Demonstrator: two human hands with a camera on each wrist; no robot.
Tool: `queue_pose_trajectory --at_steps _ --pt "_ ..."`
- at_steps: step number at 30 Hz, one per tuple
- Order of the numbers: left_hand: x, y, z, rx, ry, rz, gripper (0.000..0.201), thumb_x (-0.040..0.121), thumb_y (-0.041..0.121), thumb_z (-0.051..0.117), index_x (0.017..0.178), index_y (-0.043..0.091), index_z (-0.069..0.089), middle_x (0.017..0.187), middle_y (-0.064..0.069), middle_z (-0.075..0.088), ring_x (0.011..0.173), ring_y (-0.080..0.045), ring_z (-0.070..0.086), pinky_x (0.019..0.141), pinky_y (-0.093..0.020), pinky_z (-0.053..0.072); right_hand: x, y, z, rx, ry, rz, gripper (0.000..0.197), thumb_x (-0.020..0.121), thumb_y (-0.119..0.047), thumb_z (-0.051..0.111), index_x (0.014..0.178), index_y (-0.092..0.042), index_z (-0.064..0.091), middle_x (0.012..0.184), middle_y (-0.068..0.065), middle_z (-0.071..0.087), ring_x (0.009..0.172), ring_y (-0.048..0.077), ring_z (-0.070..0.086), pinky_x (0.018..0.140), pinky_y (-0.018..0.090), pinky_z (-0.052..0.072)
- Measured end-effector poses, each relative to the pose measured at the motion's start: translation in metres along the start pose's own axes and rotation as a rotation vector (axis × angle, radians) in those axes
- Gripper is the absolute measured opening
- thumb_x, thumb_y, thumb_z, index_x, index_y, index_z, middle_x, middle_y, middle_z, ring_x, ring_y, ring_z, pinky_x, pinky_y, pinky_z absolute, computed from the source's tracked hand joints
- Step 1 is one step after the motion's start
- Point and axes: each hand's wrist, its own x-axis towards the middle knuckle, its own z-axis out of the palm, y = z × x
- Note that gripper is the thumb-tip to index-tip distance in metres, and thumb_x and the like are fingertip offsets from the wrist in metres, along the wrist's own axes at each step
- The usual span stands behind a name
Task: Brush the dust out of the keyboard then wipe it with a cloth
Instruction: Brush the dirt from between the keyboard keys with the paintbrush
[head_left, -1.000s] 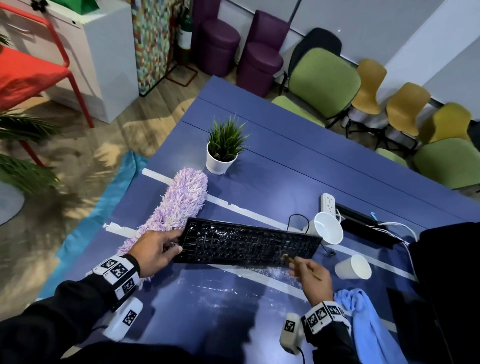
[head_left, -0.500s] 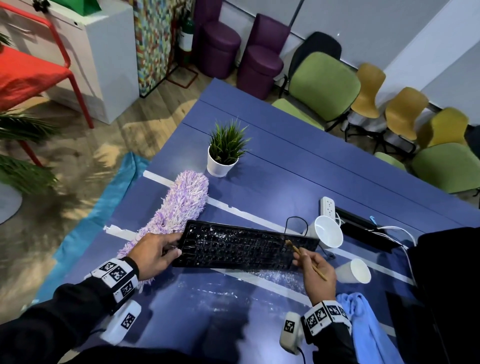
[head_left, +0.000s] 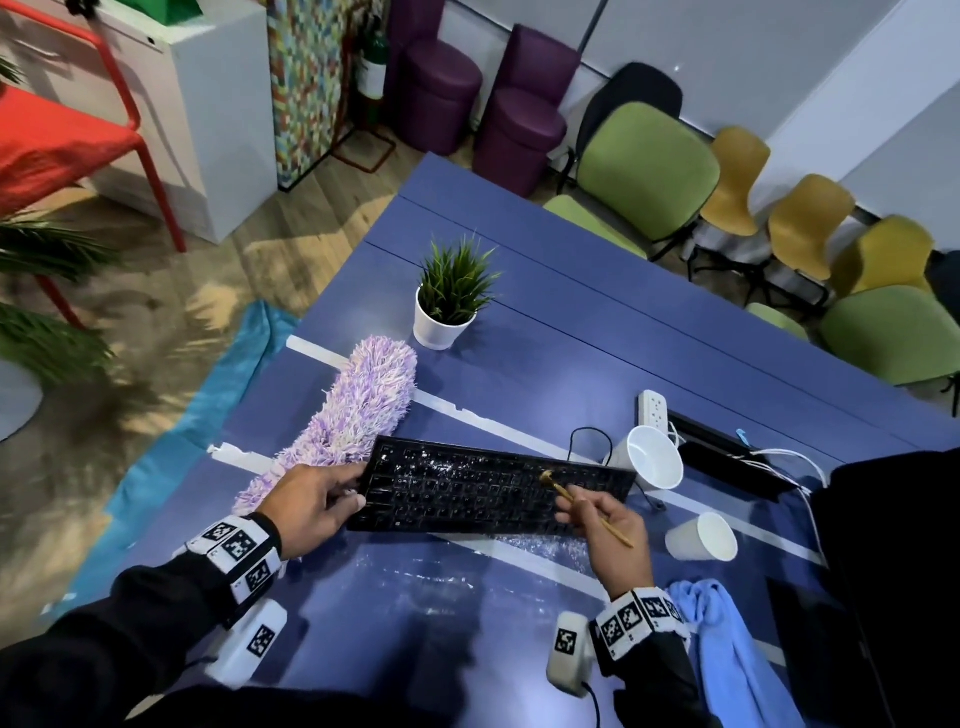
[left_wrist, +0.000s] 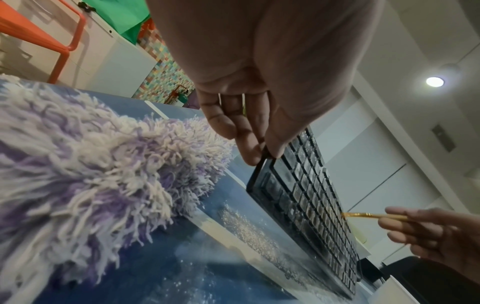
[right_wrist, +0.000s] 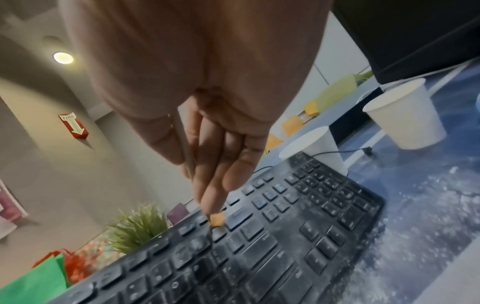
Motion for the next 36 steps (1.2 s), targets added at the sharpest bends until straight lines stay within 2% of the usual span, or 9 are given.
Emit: queue_pose_trajectory --at_steps 4,8,12,16,20,25,29,33,36 --pt "-0.003 0.006 0.001 0.026 0.013 0.035 0.034 0.083 0.038 0.056 0.117 0.032 0.062 0.088 0.024 0.070 0.073 0.005 0.065 0.074 -0.024 0.053 -0.001 0.003 0.005 0.062 0.208 -0.005 0.016 0.093 -0.009 0.059 0.095 0.002 0.071 0.077 0.010 0.075 0.061 0.011 0.067 0.066 0.023 0.058" --pt "-0.004 0.002 0.002 0.018 0.001 0.009 0.039 0.083 0.041 0.056 0.121 0.030 0.060 0.095 0.019 0.072 0.077 0.005 0.066 0.079 -0.027 0.055 -0.016 -0.003 0.018 0.074 0.011 0.000 0.015 0.094 -0.009 0.058 0.094 -0.001 0.071 0.084 0.012 0.076 0.073 0.018 0.070 0.076 0.030 0.059" --pt "-0.004 0.009 0.000 0.024 -0.005 -0.011 0.038 0.085 0.035 0.060 0.123 0.028 0.060 0.096 0.016 0.073 0.077 0.006 0.065 0.079 -0.025 0.054 -0.011 -0.001 0.019 0.074 0.248 0.026 0.015 0.093 -0.012 0.059 0.086 -0.010 0.072 0.077 0.008 0.076 0.072 0.020 0.069 0.075 0.032 0.058" --pt "-0.005 0.007 0.000 0.027 -0.005 -0.024 0.040 0.084 0.040 0.056 0.123 0.032 0.058 0.094 0.018 0.072 0.077 0.005 0.065 0.078 -0.023 0.053 -0.032 -0.015 0.042 0.003 0.023 -0.031 0.013 0.093 -0.014 0.060 0.088 -0.014 0.073 0.083 0.006 0.077 0.077 0.019 0.072 0.077 0.031 0.057" --pt "-0.003 0.007 0.002 0.069 0.002 -0.017 0.041 0.082 0.044 0.053 0.123 0.036 0.056 0.086 0.018 0.072 0.071 0.004 0.065 0.074 -0.024 0.053 -0.048 -0.028 0.057 0.004 0.199 -0.099 0.016 0.093 -0.014 0.059 0.086 -0.021 0.072 0.078 -0.002 0.076 0.074 0.010 0.072 0.068 0.018 0.056" --pt "-0.004 0.011 0.000 0.089 0.028 0.007 0.036 0.083 0.041 0.054 0.119 0.044 0.056 0.082 0.020 0.071 0.069 0.003 0.064 0.070 -0.021 0.050 -0.080 -0.037 0.088 0.000 -0.077 -0.132 0.019 0.093 -0.013 0.058 0.087 -0.022 0.073 0.083 -0.003 0.076 0.072 0.011 0.070 0.066 0.023 0.056" --pt "-0.001 0.013 0.002 0.065 0.082 -0.009 0.041 0.080 0.041 0.056 0.121 0.036 0.060 0.082 0.015 0.072 0.067 -0.004 0.065 0.070 -0.022 0.050 -0.069 -0.033 0.083 0.078 0.133 -0.065 0.019 0.092 -0.010 0.059 0.083 -0.021 0.072 0.079 -0.003 0.077 0.077 0.016 0.073 0.071 0.028 0.057" --pt "-0.004 0.017 -0.002 0.069 0.082 0.014 0.040 0.079 0.038 0.059 0.101 0.069 0.049 0.067 0.049 0.053 0.061 0.015 0.056 0.066 -0.006 0.043 -0.078 -0.039 0.087 0.022 -0.111 -0.099 0.019 0.093 -0.007 0.058 0.089 -0.017 0.073 0.086 0.003 0.077 0.085 0.018 0.073 0.079 0.030 0.058" --pt "-0.004 0.026 -0.006 0.070 0.073 0.027 0.045 0.080 0.036 0.060 0.101 0.073 0.045 0.063 0.048 0.052 0.058 0.017 0.054 0.062 -0.010 0.042 -0.072 -0.038 0.080 0.079 0.086 -0.090 0.020 0.092 -0.008 0.057 0.086 -0.020 0.073 0.085 0.001 0.077 0.083 0.016 0.073 0.075 0.024 0.057"
